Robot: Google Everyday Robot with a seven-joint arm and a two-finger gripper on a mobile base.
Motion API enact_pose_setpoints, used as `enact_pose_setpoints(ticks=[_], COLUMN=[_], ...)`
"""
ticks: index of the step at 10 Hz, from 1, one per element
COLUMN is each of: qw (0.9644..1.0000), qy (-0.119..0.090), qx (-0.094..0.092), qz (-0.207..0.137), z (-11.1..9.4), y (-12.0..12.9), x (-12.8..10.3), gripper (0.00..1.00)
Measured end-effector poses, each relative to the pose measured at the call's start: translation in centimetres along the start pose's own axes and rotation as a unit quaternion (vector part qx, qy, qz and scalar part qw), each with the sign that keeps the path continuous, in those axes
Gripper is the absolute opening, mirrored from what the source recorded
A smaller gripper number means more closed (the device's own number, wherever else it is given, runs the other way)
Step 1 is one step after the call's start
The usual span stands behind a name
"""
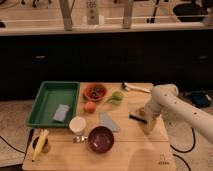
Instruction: Place eraser in purple bowl
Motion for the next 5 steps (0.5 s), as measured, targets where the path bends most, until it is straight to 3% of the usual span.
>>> enact_pose_setpoints(ticks=[3, 5], qw=[1.0, 1.0], qy=[-0.001, -0.002], qx=[-0.003, -0.004], qz=[-0.002, -0.003], z=[0.03, 0.08], y=[0.08, 0.15], x=[-0.14, -0.16], gripper=[0.77, 0.69])
